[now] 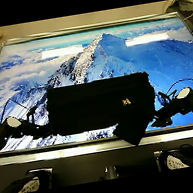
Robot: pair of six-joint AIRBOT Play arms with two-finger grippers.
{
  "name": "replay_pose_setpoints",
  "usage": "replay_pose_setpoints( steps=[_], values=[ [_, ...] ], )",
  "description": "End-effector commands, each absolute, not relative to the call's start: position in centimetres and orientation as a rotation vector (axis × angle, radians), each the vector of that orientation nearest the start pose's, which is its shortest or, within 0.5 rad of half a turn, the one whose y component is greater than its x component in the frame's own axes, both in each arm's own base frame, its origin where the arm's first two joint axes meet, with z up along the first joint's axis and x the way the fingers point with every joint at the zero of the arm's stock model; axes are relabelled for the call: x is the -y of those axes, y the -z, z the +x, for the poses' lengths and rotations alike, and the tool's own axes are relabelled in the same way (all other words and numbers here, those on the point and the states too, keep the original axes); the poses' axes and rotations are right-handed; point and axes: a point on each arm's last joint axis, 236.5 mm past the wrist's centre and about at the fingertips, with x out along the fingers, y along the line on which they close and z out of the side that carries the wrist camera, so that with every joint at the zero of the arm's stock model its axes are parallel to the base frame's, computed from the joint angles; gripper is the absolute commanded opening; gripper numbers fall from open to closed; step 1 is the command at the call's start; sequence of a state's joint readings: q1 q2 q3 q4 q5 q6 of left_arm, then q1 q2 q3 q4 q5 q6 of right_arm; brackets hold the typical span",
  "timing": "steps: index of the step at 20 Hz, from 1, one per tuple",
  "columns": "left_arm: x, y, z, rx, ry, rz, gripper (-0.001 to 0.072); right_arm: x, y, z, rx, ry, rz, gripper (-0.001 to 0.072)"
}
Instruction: Fold the shirts.
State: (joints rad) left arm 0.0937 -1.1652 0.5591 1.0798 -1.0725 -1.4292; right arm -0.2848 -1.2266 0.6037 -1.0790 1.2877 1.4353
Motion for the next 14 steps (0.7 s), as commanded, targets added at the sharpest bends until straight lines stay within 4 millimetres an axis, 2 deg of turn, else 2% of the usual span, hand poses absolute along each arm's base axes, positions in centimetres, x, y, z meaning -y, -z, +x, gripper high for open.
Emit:
replay_pose_setpoints(
  steps=[1,2,4,6,7,8,10,11,12,14],
  values=[
    [7.7,11.0,23.0,-1.592,0.170,-0.504,0.0025,-5.2,12.0,21.6,-1.654,-0.074,0.729,0.0383],
    [7.7,11.0,23.1,-1.591,0.170,-0.504,0.0025,-5.0,12.2,21.8,-1.640,-0.065,0.725,0.0322],
    [7.6,11.0,23.4,-1.574,0.164,-0.502,0.0024,-5.0,12.2,21.9,-1.638,-0.064,0.726,0.0020],
    [7.5,10.5,24.3,-1.546,0.177,-0.486,0.0024,-5.3,11.4,21.7,-1.655,-0.127,0.696,0.0019],
    [7.5,9.5,25.1,-1.517,0.205,-0.460,0.0023,-5.5,10.3,22.0,-1.662,-0.171,0.679,0.0019],
    [7.4,7.9,26.3,-1.471,0.227,-0.437,0.0023,-5.3,8.6,23.1,-1.637,-0.204,0.654,0.0019],
    [7.1,3.4,29.9,-1.325,0.232,-0.416,0.0020,-4.4,4.3,27.2,-1.516,-0.186,0.643,0.0018],
    [6.9,1.6,31.6,-1.268,0.219,-0.424,0.0019,-3.4,1.9,30.4,-1.424,-0.154,0.646,0.0017],
    [6.6,0.4,33.3,-1.221,0.205,-0.431,0.0019,-2.5,0.3,33.0,-1.346,-0.136,0.634,0.0017],
    [6.0,-0.3,36.7,-1.163,0.170,-0.455,0.0019,-1.5,-1.9,37.9,-1.241,-0.133,0.643,0.0017]
  ],
)
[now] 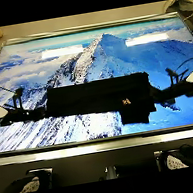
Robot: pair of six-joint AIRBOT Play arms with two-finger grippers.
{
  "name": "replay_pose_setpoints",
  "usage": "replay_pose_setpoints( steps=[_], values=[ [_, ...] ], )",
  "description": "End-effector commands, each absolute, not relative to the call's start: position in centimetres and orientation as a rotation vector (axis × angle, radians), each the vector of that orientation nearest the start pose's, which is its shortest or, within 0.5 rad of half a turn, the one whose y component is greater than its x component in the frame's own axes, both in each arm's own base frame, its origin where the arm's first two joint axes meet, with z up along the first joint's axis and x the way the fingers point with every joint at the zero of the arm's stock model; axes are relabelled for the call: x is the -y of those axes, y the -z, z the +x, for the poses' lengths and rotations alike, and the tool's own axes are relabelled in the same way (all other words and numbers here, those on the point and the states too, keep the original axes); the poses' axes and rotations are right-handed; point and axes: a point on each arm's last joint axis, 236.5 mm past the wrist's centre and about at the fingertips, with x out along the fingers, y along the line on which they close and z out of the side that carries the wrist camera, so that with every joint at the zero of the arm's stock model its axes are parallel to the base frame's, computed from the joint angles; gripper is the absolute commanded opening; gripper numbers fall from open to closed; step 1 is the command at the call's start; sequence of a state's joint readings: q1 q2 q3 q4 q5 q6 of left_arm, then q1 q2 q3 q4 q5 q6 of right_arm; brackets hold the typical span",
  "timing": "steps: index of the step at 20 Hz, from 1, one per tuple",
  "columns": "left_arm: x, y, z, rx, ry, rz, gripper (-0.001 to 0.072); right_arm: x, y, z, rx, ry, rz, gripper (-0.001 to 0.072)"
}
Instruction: Fold the shirts.
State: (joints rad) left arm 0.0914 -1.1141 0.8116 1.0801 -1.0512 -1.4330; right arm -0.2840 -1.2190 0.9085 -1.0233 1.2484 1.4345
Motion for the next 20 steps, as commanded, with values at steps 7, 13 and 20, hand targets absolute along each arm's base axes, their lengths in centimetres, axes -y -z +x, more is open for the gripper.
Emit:
replay_pose_setpoints(
  steps=[7,13,20],
  values=[
    [6.4,4.3,46.7,-1.246,0.174,-0.567,0.0024,-4.1,3.1,50.7,-1.152,-0.167,0.630,0.0020],
    [6.7,6.9,48.2,-1.293,0.169,-0.612,0.0692,-3.0,6.4,50.3,-1.227,-0.115,0.641,0.0683],
    [8.2,2.0,46.6,-1.268,0.308,-0.488,0.0688,0.1,8.5,42.7,-1.529,-0.109,0.355,0.0719]
  ],
)
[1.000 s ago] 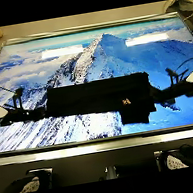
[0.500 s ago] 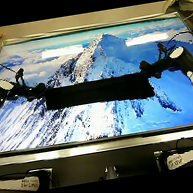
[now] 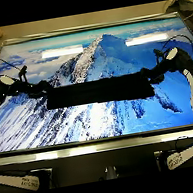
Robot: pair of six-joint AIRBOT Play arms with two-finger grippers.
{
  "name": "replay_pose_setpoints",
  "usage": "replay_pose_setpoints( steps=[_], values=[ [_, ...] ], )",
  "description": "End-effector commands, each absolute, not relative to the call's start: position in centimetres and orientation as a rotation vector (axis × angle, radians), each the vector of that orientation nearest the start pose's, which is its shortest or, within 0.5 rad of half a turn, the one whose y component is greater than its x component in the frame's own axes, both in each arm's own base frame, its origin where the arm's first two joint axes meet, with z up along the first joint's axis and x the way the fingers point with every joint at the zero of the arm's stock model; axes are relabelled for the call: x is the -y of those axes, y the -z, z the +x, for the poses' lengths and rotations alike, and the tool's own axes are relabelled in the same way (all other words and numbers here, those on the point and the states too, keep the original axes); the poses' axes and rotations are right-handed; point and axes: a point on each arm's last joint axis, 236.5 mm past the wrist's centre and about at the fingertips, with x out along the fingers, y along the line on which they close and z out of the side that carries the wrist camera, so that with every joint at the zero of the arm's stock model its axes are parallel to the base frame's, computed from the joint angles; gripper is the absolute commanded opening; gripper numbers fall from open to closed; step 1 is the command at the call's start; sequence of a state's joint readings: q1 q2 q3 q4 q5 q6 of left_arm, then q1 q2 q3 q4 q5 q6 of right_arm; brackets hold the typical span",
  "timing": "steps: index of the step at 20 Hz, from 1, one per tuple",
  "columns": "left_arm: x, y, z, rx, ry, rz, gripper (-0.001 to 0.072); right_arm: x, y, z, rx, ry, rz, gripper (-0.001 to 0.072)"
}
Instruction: Fold the shirts.
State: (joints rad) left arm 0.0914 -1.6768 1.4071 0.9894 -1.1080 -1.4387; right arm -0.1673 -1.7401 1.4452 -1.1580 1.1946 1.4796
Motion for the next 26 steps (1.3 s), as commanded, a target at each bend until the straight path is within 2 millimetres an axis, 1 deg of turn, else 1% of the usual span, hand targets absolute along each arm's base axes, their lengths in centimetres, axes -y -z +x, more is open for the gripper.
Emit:
replay_pose_setpoints(
  steps=[1,3,4,7,8,9,10,11,12,13,14,15,16,17,18,20,22,23,24,25,26],
  values=[
    [8.5,1.2,46.6,-1.255,0.318,-0.479,0.0688,0.1,8.8,42.7,-1.536,-0.107,0.358,0.0719],
    [9.4,-0.3,46.4,-1.226,0.339,-0.458,0.0688,-0.2,9.5,42.6,-1.554,-0.111,0.375,0.0719],
    [9.8,-1.0,46.3,-1.215,0.349,-0.449,0.0688,-0.5,10.3,42.4,-1.569,-0.115,0.390,0.0719],
    [11.5,-2.4,45.9,-1.196,0.383,-0.424,0.0688,-1.8,12.2,42.1,-1.615,-0.133,0.470,0.0706],
    [12.1,-2.6,45.7,-1.196,0.396,-0.415,0.0687,-2.3,12.5,42.1,-1.623,-0.128,0.511,0.0653],
    [13.0,-2.7,45.5,-1.199,0.413,-0.409,0.0687,-2.8,12.5,42.3,-1.620,-0.137,0.540,0.0496],
    [14.0,-2.7,45.3,-1.203,0.434,-0.408,0.0686,-3.3,12.2,42.6,-1.608,-0.149,0.568,0.0116],
    [15.3,-2.6,44.9,-1.211,0.459,-0.402,0.0677,-4.0,11.5,42.8,-1.605,-0.160,0.613,0.0017],
    [16.8,-2.4,44.5,-1.222,0.486,-0.394,0.0577,-5.1,10.1,42.8,-1.602,-0.205,0.650,0.0021],
    [18.7,-2.0,44.1,-1.233,0.518,-0.389,0.0265,-5.8,8.4,43.0,-1.582,-0.248,0.661,0.0019],
    [20.6,-1.6,44.0,-1.231,0.544,-0.387,0.0020,-6.5,6.2,43.2,-1.551,-0.289,0.671,0.0018],
    [23.0,-0.8,44.2,-1.221,0.561,-0.393,0.0026,-6.9,3.9,43.4,-1.510,-0.316,0.675,0.0018],
    [25.5,0.2,44.1,-1.226,0.572,-0.422,0.0025,-7.4,1.1,43.2,-1.468,-0.344,0.677,0.0018],
    [28.4,1.4,43.7,-1.240,0.594,-0.466,0.0026,-8.0,-1.7,42.6,-1.437,-0.369,0.672,0.0018],
    [31.6,2.7,43.0,-1.259,0.623,-0.521,0.0026,-8.3,-4.1,41.8,-1.414,-0.385,0.653,0.0018],
    [37.7,4.9,41.0,-1.311,0.664,-0.658,0.0026,-9.8,-8.7,39.4,-1.371,-0.446,0.578,0.0018],
    [43.4,6.2,38.1,-1.347,0.736,-0.756,0.0025,-10.8,-12.7,37.4,-1.309,-0.465,0.554,0.0019],
    [45.7,6.6,36.7,-1.358,0.759,-0.803,0.0025,-10.9,-14.5,36.8,-1.268,-0.460,0.554,0.0019],
    [47.9,6.8,35.5,-1.362,0.770,-0.856,0.0025,-11.1,-16.0,35.9,-1.239,-0.465,0.545,0.0019],
    [49.3,7.0,34.9,-1.358,0.772,-0.892,0.0025,-11.1,-17.2,35.1,-1.212,-0.467,0.528,0.0019],
    [50.1,7.0,34.6,-1.349,0.772,-0.919,0.0024,-11.1,-18.1,34.6,-1.194,-0.461,0.530,0.0019]
  ],
)
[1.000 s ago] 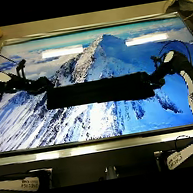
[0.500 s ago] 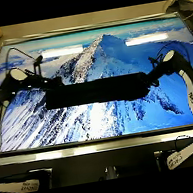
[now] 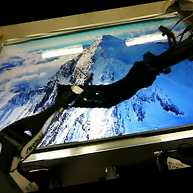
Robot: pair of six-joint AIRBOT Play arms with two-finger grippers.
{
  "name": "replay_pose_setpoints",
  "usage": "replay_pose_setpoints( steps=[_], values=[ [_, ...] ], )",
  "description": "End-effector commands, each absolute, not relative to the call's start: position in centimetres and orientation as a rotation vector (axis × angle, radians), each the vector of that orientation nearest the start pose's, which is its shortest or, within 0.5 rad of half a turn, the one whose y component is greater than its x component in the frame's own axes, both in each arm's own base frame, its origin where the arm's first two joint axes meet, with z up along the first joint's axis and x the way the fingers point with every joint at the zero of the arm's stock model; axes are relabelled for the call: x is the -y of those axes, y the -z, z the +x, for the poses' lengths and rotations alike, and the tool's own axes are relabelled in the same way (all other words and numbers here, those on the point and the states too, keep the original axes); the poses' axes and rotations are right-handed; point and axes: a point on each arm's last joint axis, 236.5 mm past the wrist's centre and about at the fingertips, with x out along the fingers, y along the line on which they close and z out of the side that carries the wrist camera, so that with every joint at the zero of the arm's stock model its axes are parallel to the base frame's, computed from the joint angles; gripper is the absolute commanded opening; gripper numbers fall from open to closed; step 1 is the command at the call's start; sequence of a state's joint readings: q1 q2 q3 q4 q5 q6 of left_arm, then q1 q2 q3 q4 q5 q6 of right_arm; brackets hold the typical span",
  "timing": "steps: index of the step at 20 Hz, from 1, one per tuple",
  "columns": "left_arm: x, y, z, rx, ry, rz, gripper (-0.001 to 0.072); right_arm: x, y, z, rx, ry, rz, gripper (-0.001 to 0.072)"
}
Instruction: Fold the shirts.
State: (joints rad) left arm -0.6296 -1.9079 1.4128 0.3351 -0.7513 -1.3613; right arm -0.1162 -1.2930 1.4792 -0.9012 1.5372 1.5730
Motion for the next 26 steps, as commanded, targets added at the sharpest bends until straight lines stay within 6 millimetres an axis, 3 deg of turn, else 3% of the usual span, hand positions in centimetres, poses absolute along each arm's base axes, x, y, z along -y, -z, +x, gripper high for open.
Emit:
replay_pose_setpoints(
  steps=[1,2,4,6,8,9,11,12,13,15,16,18,19,21,23,24,25,26],
  values=[
    [50.2,6.6,34.9,-1.326,0.786,-0.916,0.0024,-11.1,-18.6,34.3,-1.184,-0.456,0.539,0.0019],
    [49.6,5.5,36.0,-1.278,0.806,-0.896,0.0023,-11.1,-18.5,34.3,-1.186,-0.455,0.539,0.0019],
    [46.3,2.0,39.4,-1.156,0.812,-0.825,0.0022,-11.4,-17.9,35.2,-1.190,-0.459,0.559,0.0018],
    [40.4,-2.4,43.5,-1.028,0.754,-0.728,0.0022,-13.4,-16.7,37.0,-1.190,-0.487,0.569,0.0018],
    [33.0,-7.7,46.8,-0.893,0.659,-0.651,0.0022,-17.9,-14.3,39.2,-1.203,-0.548,0.585,0.0018],
    [29.6,-10.8,47.7,-0.826,0.621,-0.625,0.0022,-21.1,-12.9,40.3,-1.215,-0.595,0.615,0.0019],
    [23.3,-18.4,47.9,-0.666,0.562,-0.606,0.0023,-27.5,-9.3,41.6,-1.253,-0.667,0.691,0.0020],
    [21.2,-22.0,47.2,-0.587,0.552,-0.607,0.0023,-30.4,-7.1,41.9,-1.278,-0.687,0.730,0.0023],
    [19.6,-25.5,46.1,-0.512,0.549,-0.606,0.0023,-33.3,-4.5,41.9,-1.315,-0.700,0.775,0.0103],
    [17.8,-30.3,43.4,-0.411,0.557,-0.578,0.0023,-37.2,-1.2,41.7,-1.358,-0.757,0.872,0.0659],
    [17.3,-31.5,42.0,-0.390,0.560,-0.545,0.0023,-37.6,-0.8,41.5,-1.380,-0.780,0.914,0.0689],
    [16.6,-32.1,39.7,-0.400,0.560,-0.459,0.0023,-34.9,-0.6,41.3,-1.430,-0.785,0.883,0.0689],
    [16.3,-31.5,38.9,-0.430,0.548,-0.421,0.0023,-31.9,-0.4,41.4,-1.451,-0.754,0.825,0.0689],
    [15.4,-29.4,38.4,-0.506,0.505,-0.359,0.0024,-23.5,0.9,41.1,-1.527,-0.583,0.659,0.0689],
    [14.7,-27.8,38.5,-0.553,0.471,-0.334,0.0024,-13.3,3.3,38.8,-1.662,-0.327,0.431,0.0688],
    [14.7,-27.5,38.5,-0.560,0.470,-0.334,0.0024,-9.7,4.5,37.1,-1.735,-0.219,0.368,0.0684],
    [14.8,-27.3,38.5,-0.564,0.470,-0.335,0.0024,-8.8,5.6,35.7,-1.777,-0.191,0.386,0.0675],
    [14.9,-27.2,38.5,-0.566,0.472,-0.334,0.0024,-10.2,6.6,34.6,-1.799,-0.228,0.464,0.0674]
  ],
)
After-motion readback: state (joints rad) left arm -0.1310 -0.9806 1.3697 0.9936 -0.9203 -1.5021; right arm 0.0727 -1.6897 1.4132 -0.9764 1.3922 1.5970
